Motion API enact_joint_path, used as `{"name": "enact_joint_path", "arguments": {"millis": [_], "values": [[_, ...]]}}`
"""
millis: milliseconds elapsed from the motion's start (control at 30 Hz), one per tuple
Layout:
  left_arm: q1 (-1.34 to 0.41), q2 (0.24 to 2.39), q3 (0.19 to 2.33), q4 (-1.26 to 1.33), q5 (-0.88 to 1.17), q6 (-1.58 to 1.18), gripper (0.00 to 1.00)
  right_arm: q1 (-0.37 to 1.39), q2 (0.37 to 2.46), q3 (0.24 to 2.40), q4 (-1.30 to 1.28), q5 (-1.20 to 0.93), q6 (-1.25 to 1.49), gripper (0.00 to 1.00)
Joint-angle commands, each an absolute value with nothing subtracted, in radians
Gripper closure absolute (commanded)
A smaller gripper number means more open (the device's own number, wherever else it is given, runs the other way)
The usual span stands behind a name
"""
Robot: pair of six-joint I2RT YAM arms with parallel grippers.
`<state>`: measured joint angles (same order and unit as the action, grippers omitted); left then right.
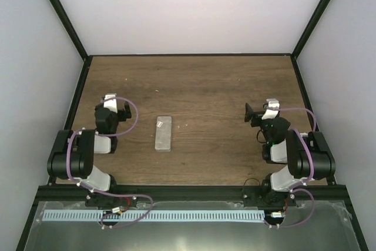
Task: Organize the sunglasses
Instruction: Reset both arms
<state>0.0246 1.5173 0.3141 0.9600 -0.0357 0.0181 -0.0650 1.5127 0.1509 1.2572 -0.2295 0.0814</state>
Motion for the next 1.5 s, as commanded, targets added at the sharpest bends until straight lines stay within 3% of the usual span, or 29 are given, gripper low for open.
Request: {"name": "enact_joint_path", "arguments": {"millis": [0,200,1467], "values": [[0.037,1.524,0.295,1.096,-0.004,0.005,0.0,-0.046,1.513,0.192,1.302,-0.214,0.038,0.0],[0.038,1.547,0.297,1.117,0.001,0.008,0.0,-0.025,1.522,0.215,1.27,-0.33,-0.037,0.0],[0.028,1.543,0.304,1.1,-0.008,0.014,0.0,-0.026,1.531,0.248,1.219,-0.262,-0.003,0.0]]}}
